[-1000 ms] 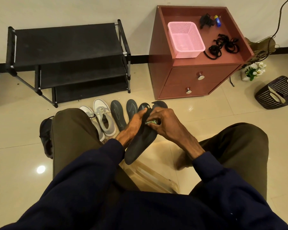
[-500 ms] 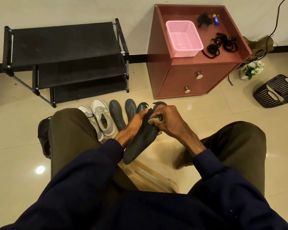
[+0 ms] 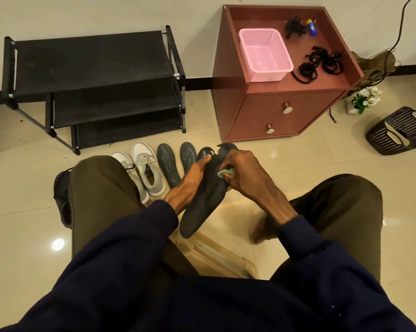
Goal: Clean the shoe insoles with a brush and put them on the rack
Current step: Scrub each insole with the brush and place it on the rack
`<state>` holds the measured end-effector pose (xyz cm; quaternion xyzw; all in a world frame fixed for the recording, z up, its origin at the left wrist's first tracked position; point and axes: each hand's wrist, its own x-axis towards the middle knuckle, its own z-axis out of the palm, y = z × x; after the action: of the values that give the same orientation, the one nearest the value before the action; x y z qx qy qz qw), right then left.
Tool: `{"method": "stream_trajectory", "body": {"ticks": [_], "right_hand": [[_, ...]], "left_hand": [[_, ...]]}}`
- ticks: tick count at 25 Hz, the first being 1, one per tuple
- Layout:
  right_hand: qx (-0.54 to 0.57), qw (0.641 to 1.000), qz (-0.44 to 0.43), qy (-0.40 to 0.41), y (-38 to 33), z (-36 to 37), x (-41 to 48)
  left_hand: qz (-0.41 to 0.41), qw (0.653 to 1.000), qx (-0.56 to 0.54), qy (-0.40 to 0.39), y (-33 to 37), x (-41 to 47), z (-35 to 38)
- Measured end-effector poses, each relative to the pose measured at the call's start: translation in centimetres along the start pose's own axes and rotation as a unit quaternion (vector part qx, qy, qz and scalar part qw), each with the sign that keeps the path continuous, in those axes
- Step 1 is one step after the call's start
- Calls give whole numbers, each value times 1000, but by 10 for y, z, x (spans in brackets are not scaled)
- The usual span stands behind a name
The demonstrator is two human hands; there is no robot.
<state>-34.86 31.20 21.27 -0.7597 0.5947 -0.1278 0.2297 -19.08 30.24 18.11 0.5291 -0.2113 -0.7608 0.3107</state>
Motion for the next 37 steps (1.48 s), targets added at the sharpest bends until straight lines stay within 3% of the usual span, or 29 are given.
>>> {"method": "stream_trajectory", "body": {"ticks": [3,8,12,14,19,25,30,34,37], "right_hand": [[-45,995,-4,84,4,11,-3],[35,996,-51,-58,-7,0,-3],[-65,994,44,72,21,-13,2],[-34,990,65,119,32,-14,0],[82,996,-13,-10,11,-7,-3],[-23,991,41,128,30,-10,2],[69,998,-6,-3,12,-5,-1],[0,997,49,60,26,-12,2],[40,999,30,20,24,-13,0]], "left_hand": [[3,1000,-15,-9,4,-3,1],[6,1000,-23,-20,2,-2,2],[-31,996,-47,-72,6,-11,6],[-39,993,-62,-88,7,-12,6],[-4,996,-69,-52,8,-8,8],[-59,992,-60,-92,10,-17,8],[-6,996,-60,-71,9,-14,10],[-41,994,-53,-82,9,-18,11],[-40,993,-76,-83,7,-17,8]]}}
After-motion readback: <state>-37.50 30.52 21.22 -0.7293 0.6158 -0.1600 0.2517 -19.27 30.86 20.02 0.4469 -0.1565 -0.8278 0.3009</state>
